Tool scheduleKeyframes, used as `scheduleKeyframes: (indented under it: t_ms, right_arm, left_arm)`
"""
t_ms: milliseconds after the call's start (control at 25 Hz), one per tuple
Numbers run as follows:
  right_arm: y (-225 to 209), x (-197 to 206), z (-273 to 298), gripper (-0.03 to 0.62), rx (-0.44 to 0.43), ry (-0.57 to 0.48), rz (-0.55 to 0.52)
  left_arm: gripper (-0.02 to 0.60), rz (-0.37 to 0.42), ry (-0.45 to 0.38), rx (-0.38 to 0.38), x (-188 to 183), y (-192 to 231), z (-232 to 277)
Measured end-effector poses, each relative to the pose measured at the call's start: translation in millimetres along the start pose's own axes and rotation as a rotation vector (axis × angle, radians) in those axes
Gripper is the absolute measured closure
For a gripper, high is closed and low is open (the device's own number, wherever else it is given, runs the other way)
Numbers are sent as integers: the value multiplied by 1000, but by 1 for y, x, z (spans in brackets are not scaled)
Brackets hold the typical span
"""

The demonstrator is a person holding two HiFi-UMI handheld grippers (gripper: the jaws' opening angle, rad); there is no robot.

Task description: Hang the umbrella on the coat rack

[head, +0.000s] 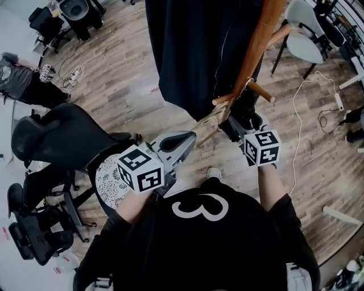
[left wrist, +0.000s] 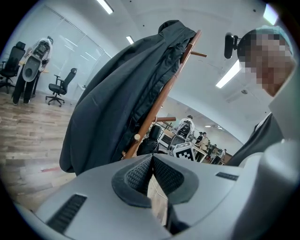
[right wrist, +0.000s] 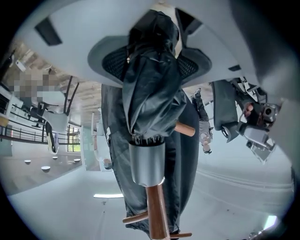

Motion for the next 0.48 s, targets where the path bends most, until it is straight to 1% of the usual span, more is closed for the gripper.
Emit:
scheduleKeyframes:
  t_ms: [160, 480]
  right_arm:
    - [-4, -4, 4, 330, 20, 5, -32]
    - [-6, -4, 10, 330, 17, 15, -70]
  left_arm:
    - [565, -5, 1, -9, 1, 1, -6]
    - [565, -40, -9, -36, 9, 5, -17]
Point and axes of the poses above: the fingertips, and each gripper's own axes: z forward along the fingers, y to its left, x out of its underside, the point moved 5 cm from there along -z, backward along the fingers, and after that the axes turned 10 degrees about -x, right-handed, at the moved point
